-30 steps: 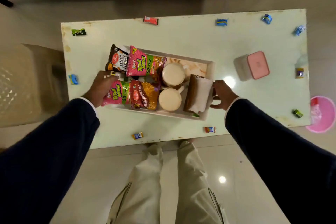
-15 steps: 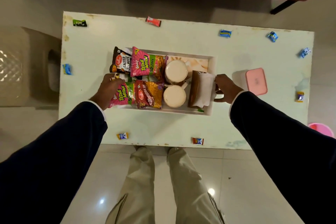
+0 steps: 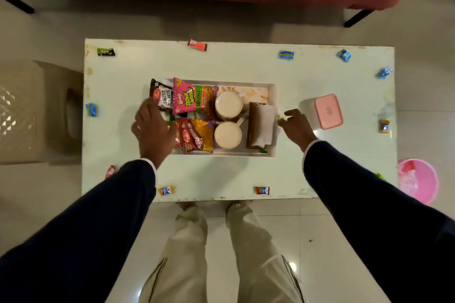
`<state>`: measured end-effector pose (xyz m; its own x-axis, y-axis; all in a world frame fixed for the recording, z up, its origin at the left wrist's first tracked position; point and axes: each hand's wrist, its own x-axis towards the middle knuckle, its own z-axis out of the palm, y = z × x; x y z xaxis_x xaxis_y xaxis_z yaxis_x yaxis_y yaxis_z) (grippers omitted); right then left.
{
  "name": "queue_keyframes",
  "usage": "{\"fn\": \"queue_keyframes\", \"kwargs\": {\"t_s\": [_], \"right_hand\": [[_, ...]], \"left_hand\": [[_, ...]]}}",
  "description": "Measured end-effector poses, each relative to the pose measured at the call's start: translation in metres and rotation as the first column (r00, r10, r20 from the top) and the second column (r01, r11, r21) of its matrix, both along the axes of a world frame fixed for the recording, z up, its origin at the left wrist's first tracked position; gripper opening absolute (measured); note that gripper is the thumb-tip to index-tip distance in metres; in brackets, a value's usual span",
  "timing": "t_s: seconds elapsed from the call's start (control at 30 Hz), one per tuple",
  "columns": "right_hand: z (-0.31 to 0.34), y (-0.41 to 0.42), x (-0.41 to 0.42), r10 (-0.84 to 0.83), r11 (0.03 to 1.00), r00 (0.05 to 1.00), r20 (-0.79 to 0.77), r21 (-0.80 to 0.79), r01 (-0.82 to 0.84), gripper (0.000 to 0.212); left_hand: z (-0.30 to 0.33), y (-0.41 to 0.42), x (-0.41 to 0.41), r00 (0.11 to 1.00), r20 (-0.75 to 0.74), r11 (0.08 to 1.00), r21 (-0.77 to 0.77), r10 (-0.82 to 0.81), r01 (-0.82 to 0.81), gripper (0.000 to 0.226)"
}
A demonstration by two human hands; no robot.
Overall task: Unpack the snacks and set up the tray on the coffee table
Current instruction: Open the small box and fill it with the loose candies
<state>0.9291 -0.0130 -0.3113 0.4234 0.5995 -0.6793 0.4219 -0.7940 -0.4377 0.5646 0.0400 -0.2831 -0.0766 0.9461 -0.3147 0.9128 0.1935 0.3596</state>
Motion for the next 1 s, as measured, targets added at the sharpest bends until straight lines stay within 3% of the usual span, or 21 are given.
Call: {"fn": "queue_keyframes", "kwargs": {"t_s": [0.13, 0.3, 0.4, 0.57, 0.67, 0.8, 0.9, 1.0], "right_hand": [[0.038, -0.034, -0.008, 0.080, 0.994, 0.995, 0.052, 0.068, -0.084, 0.036], [0.064, -0.075, -0.007, 0.090, 0.989, 0.994, 0.063, 0.116, -0.097, 0.029], [0.058, -0.093, 0.016, 0.185, 0.971, 0.965, 0.187, 0.119, -0.209, 0.036], [0.031, -0.082, 0.076, 0.212, 0.959, 0.894, 0.395, 0.093, -0.268, 0.056], [0.011, -0.064, 0.110, 0.211, 0.954, 0.832, 0.514, 0.078, -0.290, 0.081], [-0.015, -0.046, 0.137, 0.274, 0.955, 0.881, 0.387, -0.002, -0.296, 0.111], [-0.018, -0.047, 0.147, 0.283, 0.949, 0.906, 0.315, 0.045, -0.312, 0.101], [0.001, -0.064, 0.157, 0.203, 0.951, 0.956, 0.212, 0.191, -0.245, 0.087]], "left_hand": [[0.032, -0.020, 0.040, 0.932, 0.160, 0.946, 0.064, -0.324, 0.318, 0.051], [0.049, -0.038, 0.102, 0.768, 0.434, 0.870, 0.089, -0.471, 0.484, 0.048], [0.044, -0.048, 0.141, 0.701, 0.572, 0.846, -0.023, -0.426, 0.533, 0.043], [0.020, -0.074, 0.205, 0.736, 0.616, 0.864, -0.172, -0.280, 0.473, 0.041], [0.006, -0.093, 0.240, 0.750, 0.621, 0.871, -0.216, -0.226, 0.441, 0.045], [-0.006, -0.111, 0.279, 0.763, 0.635, 0.884, -0.282, -0.119, 0.373, 0.038], [-0.005, -0.117, 0.300, 0.766, 0.642, 0.911, -0.298, -0.029, 0.284, 0.038], [0.007, -0.121, 0.312, 0.776, 0.630, 0.912, -0.336, 0.034, 0.233, 0.035]]}}
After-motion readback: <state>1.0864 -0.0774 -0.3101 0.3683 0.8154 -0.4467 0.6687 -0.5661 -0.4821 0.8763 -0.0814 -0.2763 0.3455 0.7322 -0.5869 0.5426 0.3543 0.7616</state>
